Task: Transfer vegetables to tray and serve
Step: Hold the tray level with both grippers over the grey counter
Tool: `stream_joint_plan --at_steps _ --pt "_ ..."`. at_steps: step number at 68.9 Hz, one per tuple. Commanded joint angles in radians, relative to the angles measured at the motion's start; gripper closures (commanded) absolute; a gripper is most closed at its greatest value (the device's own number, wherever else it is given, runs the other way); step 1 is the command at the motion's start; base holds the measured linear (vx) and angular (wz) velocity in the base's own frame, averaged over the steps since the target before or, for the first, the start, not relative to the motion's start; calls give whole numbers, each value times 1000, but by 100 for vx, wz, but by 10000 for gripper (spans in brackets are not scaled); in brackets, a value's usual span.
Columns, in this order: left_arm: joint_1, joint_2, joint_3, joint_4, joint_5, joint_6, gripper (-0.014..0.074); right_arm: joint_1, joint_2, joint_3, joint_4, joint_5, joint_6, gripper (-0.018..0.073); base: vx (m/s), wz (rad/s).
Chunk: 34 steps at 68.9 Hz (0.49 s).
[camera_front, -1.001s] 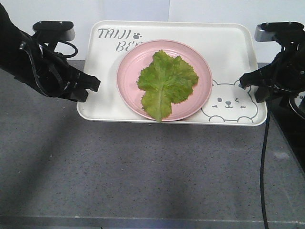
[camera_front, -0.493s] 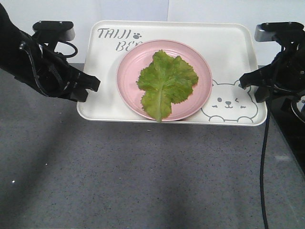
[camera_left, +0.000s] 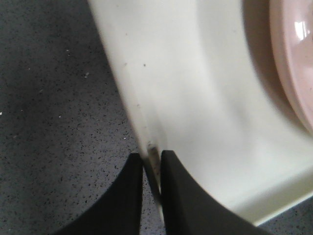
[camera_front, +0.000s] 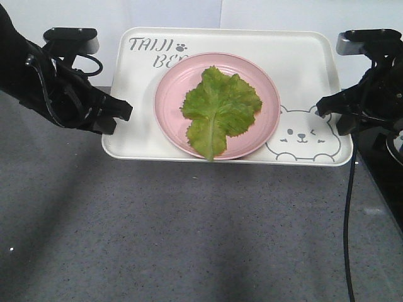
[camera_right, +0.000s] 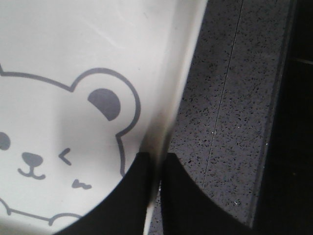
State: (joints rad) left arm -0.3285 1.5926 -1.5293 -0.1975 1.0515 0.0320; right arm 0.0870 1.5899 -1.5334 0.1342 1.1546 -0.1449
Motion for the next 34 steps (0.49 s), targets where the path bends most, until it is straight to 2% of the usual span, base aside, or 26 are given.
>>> stream_joint_plan --at_steps 1,34 --pt "-35 -45 -33 -192 -114 27 602 26 -43 -26 197 -60 -40 565 3 0" --pt "-35 -45 -33 -192 -114 27 602 26 -43 -26 197 -60 -40 565 3 0"
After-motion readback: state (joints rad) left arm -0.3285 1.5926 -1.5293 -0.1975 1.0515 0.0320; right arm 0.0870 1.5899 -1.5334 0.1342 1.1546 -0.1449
